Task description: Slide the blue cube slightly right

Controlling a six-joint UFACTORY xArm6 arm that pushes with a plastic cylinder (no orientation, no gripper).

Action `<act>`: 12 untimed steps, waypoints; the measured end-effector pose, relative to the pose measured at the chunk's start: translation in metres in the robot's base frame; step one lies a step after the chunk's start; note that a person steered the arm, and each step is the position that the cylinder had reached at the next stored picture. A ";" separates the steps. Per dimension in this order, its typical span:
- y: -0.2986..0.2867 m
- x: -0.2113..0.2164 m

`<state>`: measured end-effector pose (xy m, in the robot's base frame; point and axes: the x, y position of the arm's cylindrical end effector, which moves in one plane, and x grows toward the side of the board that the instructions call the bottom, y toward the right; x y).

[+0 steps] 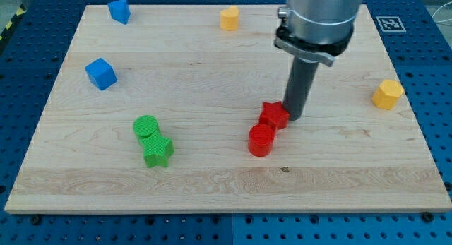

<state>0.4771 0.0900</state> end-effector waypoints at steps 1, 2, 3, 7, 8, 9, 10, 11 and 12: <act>-0.017 0.000; -0.026 -0.003; -0.044 -0.038; -0.161 -0.012; -0.231 -0.013; -0.298 -0.022; -0.338 -0.046; -0.342 -0.085; -0.319 -0.122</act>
<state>0.3555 -0.2285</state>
